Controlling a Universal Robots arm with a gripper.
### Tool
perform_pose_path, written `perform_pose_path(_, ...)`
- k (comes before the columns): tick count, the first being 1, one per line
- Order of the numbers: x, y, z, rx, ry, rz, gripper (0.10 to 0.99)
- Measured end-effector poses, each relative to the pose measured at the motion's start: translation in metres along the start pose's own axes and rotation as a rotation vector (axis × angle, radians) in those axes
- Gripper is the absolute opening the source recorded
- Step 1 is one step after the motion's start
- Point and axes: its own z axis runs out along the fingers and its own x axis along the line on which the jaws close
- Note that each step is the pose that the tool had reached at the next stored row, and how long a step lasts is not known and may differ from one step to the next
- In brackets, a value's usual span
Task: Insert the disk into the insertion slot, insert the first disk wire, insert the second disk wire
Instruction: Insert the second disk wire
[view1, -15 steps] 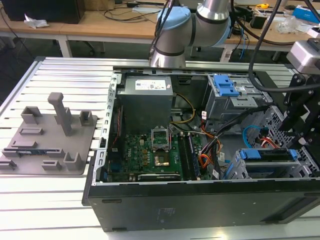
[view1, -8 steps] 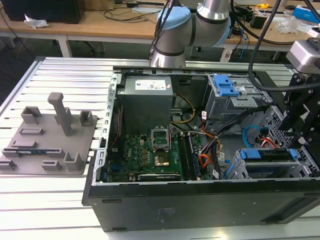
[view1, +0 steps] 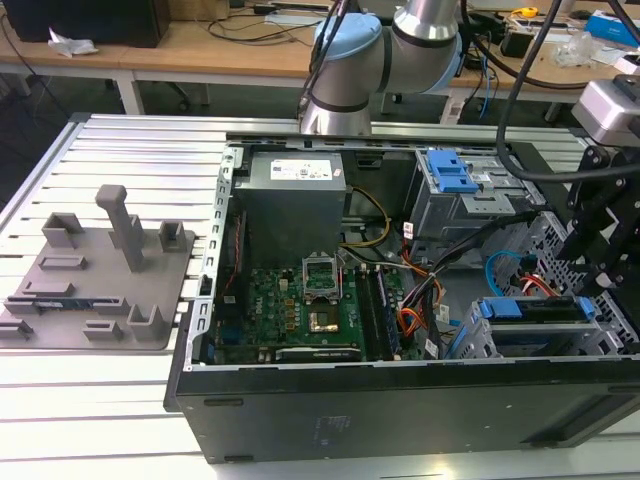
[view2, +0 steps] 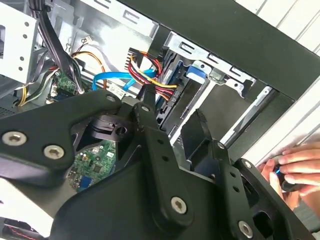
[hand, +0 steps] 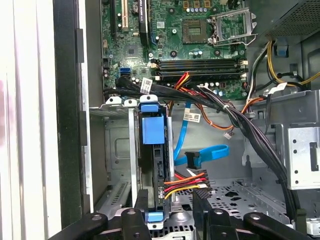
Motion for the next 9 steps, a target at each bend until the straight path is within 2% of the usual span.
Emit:
perform_pose_path(1, -0.0012, 0.0000, 0.0000, 0.000, 0.0002, 0.000, 0.482)
perform_pose_path(2, -0.0079, 0.0003, 0.0001, 0.000, 0.0073, 0.000, 0.482)
perform_pose_path(3, -0.0153, 0.0007, 0.0001, 0.001, 0.0246, 0.001, 0.482)
perform_pose_path(4, -0.0203, 0.0010, 0.0003, 0.001, 0.0506, 0.002, 0.482)
perform_pose_path(5, -0.0236, 0.0016, 0.0004, 0.001, 0.0827, 0.003, 0.482)
perform_pose_path(6, -0.0265, 0.0029, 0.0004, 0.002, 0.1417, 0.005, 0.482)
perform_pose_path(7, -0.0273, 0.0035, 0.0003, 0.002, 0.1653, 0.006, 0.482)
perform_pose_path(8, -0.0281, 0.0038, 0.0004, 0.002, 0.1814, 0.007, 0.482)
perform_pose_path(9, -0.0318, 0.0042, 0.0005, 0.003, 0.2078, 0.008, 0.482)
